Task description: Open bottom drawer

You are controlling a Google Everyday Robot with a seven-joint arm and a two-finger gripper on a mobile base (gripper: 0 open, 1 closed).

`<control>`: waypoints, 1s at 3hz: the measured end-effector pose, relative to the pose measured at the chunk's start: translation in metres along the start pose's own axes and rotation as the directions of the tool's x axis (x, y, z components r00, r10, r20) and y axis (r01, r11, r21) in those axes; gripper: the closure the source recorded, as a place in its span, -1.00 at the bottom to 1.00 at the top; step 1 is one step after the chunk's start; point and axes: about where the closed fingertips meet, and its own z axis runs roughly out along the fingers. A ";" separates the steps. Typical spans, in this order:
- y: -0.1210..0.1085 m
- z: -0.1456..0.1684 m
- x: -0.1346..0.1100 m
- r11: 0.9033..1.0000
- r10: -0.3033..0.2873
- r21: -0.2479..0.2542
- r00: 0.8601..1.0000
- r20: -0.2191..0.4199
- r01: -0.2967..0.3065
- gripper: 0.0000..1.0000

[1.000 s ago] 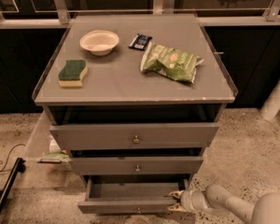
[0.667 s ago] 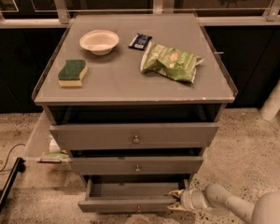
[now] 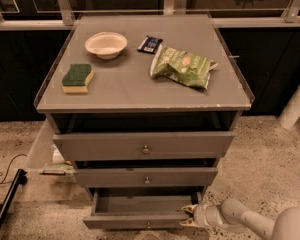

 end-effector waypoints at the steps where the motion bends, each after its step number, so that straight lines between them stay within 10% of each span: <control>1: 0.000 0.000 0.000 1.000 0.000 0.000 1.000 0.000 0.000 0.15; 3: 0.012 -0.002 0.006 1.000 -0.005 0.002 1.000 0.009 0.005 -0.77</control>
Offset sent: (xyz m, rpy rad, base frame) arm 0.0000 0.0000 0.0000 0.0000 0.0000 0.0000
